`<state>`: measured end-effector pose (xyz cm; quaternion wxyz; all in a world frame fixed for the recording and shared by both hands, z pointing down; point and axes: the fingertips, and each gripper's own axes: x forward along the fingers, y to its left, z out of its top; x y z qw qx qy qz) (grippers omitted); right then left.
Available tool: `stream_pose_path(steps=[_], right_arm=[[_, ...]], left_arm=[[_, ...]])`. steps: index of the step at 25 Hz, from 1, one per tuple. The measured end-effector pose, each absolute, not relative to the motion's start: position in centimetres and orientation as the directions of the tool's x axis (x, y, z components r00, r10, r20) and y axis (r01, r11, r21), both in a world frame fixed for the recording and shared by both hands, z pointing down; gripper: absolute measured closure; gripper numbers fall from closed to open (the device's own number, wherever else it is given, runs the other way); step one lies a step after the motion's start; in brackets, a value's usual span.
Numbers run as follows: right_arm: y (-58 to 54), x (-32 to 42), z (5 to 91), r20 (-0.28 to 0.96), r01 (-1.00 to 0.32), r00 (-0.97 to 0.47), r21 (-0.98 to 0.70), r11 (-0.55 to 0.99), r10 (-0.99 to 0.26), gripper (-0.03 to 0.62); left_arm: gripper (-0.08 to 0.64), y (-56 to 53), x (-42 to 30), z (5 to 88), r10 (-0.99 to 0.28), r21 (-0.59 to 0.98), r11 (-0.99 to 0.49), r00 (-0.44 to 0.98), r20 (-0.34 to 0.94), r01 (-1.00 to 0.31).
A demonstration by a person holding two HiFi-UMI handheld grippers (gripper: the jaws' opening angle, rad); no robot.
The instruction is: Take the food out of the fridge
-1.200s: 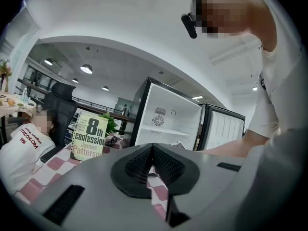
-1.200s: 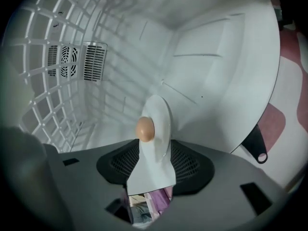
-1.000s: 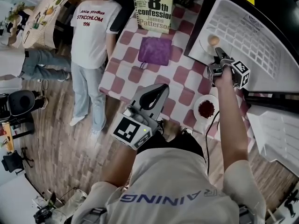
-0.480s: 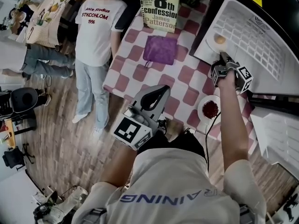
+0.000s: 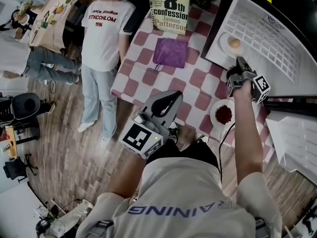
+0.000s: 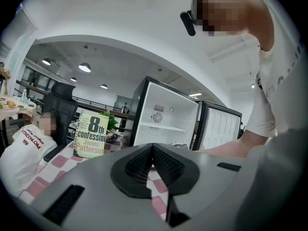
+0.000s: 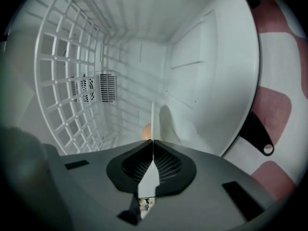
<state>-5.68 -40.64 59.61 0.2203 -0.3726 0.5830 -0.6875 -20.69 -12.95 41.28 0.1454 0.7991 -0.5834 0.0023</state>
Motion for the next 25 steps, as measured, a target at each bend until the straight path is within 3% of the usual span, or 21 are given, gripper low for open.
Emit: stream_pose_path(steps=[13, 25], right_arm=[[-31.6, -2.6, 55.4, 0.167, -0.091, -0.709, -0.985, -0.145, -0.686, 0.566], [-19.2, -5.7, 59.4, 0.244, -0.167, -0.847, -0.965, -0.2, -0.473, 0.565]], left_arm=[[0.552, -12.2, -18.9, 39.7, -0.929, 0.21, -0.307, 0.34, 0.145, -0.928], [0.552, -9.3, -19.1, 39.5, -0.945, 0.207, -0.26, 0.293, 0.147, -0.943]])
